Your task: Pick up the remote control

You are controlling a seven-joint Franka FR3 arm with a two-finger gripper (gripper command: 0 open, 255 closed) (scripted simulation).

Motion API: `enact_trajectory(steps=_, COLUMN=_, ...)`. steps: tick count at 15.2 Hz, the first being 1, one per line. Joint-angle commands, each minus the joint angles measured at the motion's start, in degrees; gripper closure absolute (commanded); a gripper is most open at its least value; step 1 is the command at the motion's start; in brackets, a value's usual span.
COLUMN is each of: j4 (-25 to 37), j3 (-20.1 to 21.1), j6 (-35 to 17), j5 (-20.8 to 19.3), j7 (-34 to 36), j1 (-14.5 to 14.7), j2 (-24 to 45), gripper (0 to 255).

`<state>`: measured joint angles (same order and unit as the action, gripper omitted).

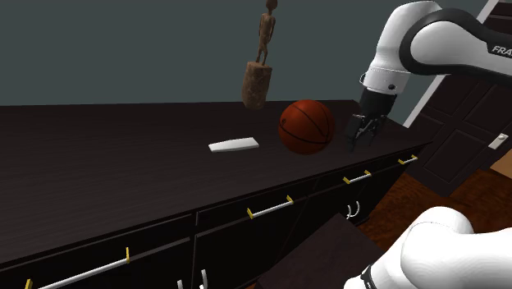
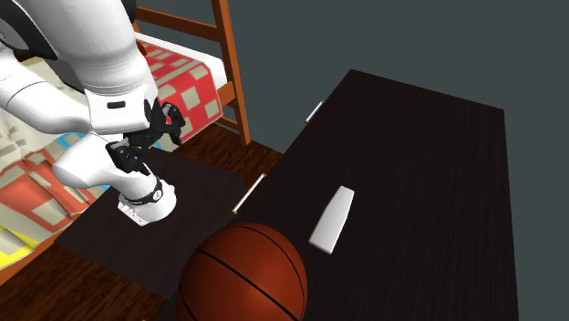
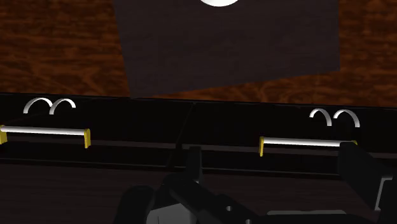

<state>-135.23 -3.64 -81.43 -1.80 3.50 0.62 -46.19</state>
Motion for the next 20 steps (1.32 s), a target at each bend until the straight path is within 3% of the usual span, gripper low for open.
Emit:
enact_trajectory(steps=1, j4=0.0, j3=0.0, j6=0.0, j5=0.0, j7=0.0, j1=0.0, j2=0.0, gripper=0)
enact_trajectory(steps=10, j4=3.99, j3=-7.19, j6=-14.3, j5=-4.32, j7=-20.85, j1=5.55, j2=16.34, gripper=0)
enact_trajectory(steps=20, j4=14.77, j3=-10.3, j6=-25.92, j5=-2.16, j7=-43.29, j1=10.25, j2=36.64, gripper=0)
